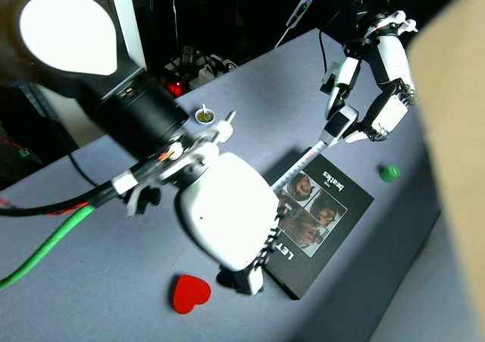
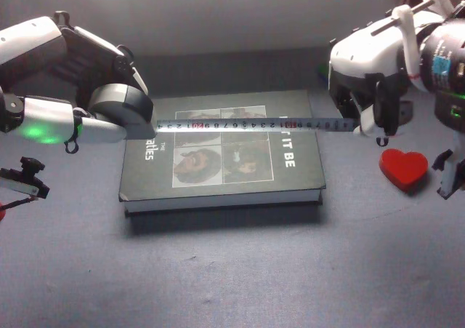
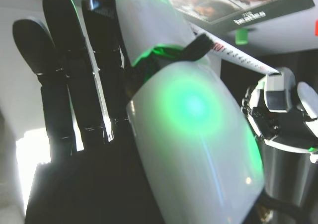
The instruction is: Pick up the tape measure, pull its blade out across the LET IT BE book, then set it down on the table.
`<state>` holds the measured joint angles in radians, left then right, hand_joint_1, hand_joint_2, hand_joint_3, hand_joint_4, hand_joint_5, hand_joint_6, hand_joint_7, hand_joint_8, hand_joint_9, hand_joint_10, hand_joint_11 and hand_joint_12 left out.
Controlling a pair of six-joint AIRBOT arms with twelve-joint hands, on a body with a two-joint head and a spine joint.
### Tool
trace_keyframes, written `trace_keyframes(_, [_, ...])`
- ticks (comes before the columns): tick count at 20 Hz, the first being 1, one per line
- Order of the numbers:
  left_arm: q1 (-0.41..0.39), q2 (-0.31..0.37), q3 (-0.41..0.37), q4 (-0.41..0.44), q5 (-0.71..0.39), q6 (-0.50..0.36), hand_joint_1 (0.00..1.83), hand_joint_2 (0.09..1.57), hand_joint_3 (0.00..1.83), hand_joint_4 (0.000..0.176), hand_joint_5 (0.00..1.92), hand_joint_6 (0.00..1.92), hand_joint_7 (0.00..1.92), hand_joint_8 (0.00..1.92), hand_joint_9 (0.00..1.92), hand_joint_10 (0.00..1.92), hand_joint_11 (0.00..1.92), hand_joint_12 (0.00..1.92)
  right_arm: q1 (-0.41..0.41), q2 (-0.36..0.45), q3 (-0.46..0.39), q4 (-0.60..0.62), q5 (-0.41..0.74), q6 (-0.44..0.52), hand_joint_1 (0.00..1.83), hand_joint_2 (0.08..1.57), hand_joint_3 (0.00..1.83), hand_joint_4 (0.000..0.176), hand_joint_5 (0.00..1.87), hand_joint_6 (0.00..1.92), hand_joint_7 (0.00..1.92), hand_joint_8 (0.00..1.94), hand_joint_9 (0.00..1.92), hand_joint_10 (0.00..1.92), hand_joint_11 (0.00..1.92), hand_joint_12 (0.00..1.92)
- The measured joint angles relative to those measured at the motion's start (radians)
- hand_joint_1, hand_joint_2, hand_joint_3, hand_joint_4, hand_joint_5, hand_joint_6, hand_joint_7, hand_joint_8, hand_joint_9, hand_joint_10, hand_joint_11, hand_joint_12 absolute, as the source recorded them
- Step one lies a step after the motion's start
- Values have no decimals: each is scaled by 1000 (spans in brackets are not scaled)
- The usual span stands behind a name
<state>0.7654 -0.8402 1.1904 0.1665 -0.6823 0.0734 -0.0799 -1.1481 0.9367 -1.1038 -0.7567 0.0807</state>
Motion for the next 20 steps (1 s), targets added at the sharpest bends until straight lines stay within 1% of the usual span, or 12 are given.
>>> trace_keyframes(2, [0, 0, 0, -5, 0, 0, 1384, 1095, 0, 0, 982, 735, 1023, 931, 964, 1229, 985, 1000, -7, 11, 1, -27, 20, -1, 1200, 1156, 0, 0, 820, 1203, 1000, 1012, 884, 751, 674, 1349])
trace_keyframes(4, [0, 0, 0, -4, 0, 0, 1384, 1095, 0, 0, 977, 743, 1029, 918, 966, 1231, 987, 997, -12, 20, 5, -22, 31, -6, 1200, 1156, 0, 0, 819, 1202, 1002, 1011, 884, 751, 674, 1349])
trace_keyframes(5, [0, 0, 0, -5, 1, 0, 1385, 1091, 0, 0, 981, 749, 1052, 879, 963, 1229, 992, 993, -13, 23, 11, -18, 34, -8, 1203, 1156, 0, 0, 809, 1208, 1009, 1004, 885, 750, 675, 1347])
trace_keyframes(8, [0, 0, 0, -5, -3, 0, 1385, 1090, 0, 0, 981, 750, 1055, 873, 964, 1228, 994, 995, -13, 37, 15, -19, 40, -17, 1205, 1157, 0, 0, 803, 1208, 1014, 1004, 886, 749, 675, 1347])
trace_keyframes(10, [0, 0, 0, -5, -7, 0, 1385, 1090, 0, 0, 981, 747, 1055, 872, 964, 1227, 994, 998, -13, 48, 18, -19, 55, -20, 1207, 1170, 1, 0, 756, 1255, 1005, 1030, 894, 738, 676, 1338])
trace_keyframes(20, [0, 0, -1, -9, -10, -5, 1386, 1086, 0, 0, 990, 731, 1066, 855, 972, 1214, 996, 988, -19, 87, 40, -81, 115, -25, 1202, 1172, 0, 0, 761, 1262, 995, 1037, 896, 740, 666, 1336])
